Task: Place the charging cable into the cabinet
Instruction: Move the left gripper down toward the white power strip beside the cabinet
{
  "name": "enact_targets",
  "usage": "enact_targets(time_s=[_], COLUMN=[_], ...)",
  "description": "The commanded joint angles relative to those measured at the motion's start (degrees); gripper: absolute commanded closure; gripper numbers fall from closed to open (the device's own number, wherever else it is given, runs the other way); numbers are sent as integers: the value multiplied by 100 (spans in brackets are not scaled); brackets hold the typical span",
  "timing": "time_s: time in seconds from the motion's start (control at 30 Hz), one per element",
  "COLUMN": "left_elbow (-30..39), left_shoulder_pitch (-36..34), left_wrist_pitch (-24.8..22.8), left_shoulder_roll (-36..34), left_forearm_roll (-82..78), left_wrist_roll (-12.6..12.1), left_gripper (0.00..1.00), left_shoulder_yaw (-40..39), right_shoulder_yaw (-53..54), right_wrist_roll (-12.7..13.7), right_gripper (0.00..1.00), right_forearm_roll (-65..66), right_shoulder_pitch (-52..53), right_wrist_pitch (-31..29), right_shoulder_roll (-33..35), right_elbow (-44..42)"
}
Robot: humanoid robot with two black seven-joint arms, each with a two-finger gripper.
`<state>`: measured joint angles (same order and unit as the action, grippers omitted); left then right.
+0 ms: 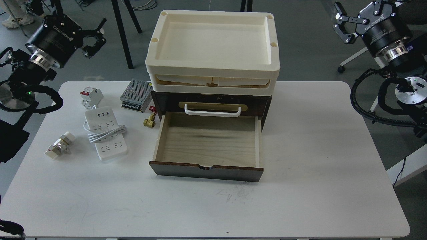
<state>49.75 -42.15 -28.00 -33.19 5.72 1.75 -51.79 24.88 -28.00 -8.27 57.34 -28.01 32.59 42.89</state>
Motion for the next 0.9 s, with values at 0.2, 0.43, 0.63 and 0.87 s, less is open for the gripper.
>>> enact_targets(time_s=[0.2,0.43,0.63,0.87], left_elbow=[-612,-1749,-1137,946], left_shoulder_pitch=[67,295,515,585], left_wrist_pitch=[0,0,0,0], left_shoulder_roll=[-64,550,-115,-2057], left_forearm_roll=[332,1476,1458,240], left_wrist_roll=[132,1070,2154,2154], left_gripper=[0,0,1,1], left_shoulder_yaw=[-68,-191,-428,-305], right_shoulder_yaw=[140,166,220,263], right_wrist_roll=[0,0,0,0], right_gripper=[0,0,0,0], right_forearm_roll=[-8,-8,-8,-34], right_shoulder_pitch=[-39,-30,-39,-118], right_wrist_pitch=[1,1,1,1], right_shoulder_roll=[-51,-51,-33,55], right_elbow=[-9,-9,-9,-167])
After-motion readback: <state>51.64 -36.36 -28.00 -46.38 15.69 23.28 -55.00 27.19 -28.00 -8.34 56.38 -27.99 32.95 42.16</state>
